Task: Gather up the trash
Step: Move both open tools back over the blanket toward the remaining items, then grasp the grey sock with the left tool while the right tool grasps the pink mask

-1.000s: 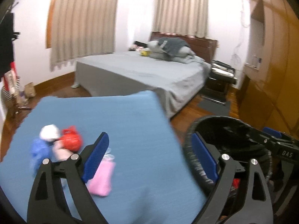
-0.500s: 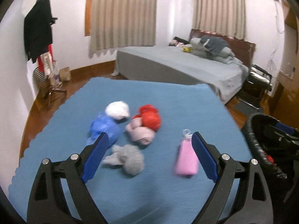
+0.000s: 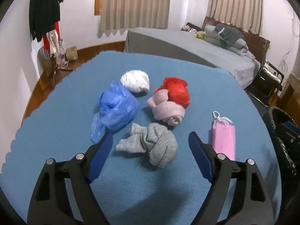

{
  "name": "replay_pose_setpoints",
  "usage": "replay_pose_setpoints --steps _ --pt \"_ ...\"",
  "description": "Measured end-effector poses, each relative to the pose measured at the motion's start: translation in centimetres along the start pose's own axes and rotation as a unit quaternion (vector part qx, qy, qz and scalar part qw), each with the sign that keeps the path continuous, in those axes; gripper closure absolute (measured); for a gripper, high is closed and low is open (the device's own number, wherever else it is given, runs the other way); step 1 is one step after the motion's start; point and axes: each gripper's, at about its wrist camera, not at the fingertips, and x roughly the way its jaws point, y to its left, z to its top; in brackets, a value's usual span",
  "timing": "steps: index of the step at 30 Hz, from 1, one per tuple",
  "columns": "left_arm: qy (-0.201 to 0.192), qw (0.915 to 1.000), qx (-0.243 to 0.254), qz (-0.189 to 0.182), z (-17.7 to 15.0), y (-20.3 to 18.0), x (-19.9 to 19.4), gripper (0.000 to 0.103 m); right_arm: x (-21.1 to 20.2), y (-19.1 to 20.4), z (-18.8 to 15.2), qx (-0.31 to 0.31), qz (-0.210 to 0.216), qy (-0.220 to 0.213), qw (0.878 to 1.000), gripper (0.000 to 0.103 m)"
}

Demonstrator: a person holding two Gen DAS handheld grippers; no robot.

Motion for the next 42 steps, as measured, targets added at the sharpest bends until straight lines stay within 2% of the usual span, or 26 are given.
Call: replay_pose_setpoints --steps 7,11,13,15,20,32,38,40,42 --pt "0.027 0.9996 -0.008 -0.007 0.1 0.0 1.8 0.029 1.2 0.5 -0.5 -0.004 -0.001 0.015 1.0 0.006" --pt "0.043 0.999 -0.005 -0.006 -0.1 -0.1 2.7 0.044 1.6 0.9 -0.7 -0.008 0.0 0.018 1.0 0.006" --pt "0.044 0.999 -0.005 -0.01 -0.2 0.0 2.7 0.048 1.8 1.0 -0.8 -0.007 0.0 0.02 1.0 0.006" --pt "0.039 0.9991 -0.002 -0.012 -0.2 0.0 2.5 0.056 2.0 1.2 -0.8 -0.006 0.002 0.021 1.0 0.006" --pt "0.025 0.9995 -0.006 -0.02 0.1 0.0 1.8 0.064 2.4 1.9 -0.8 -0.002 0.008 0.025 1.0 0.006" --pt "0.003 0.9999 0.006 -0.014 0.4 1.4 -0.4 0.065 4.7 4.7 -1.1 -0.013 0.027 0.049 0.998 0.007" --pt "0.001 0.9999 0.005 -0.009 0.2 2.1 -0.9 0.065 5.9 5.9 -1.7 -0.023 0.039 0.075 0.996 0.022" --pt "0.002 0.9999 0.003 -0.01 0.1 2.2 -0.9 0.065 6.2 6.1 -1.8 -0.025 0.047 0.083 0.995 0.033" --pt "0.003 0.9999 0.003 -0.01 0.1 2.2 -0.9 0.065 6.4 6.2 -1.8 -0.026 0.053 0.09 0.994 0.04"
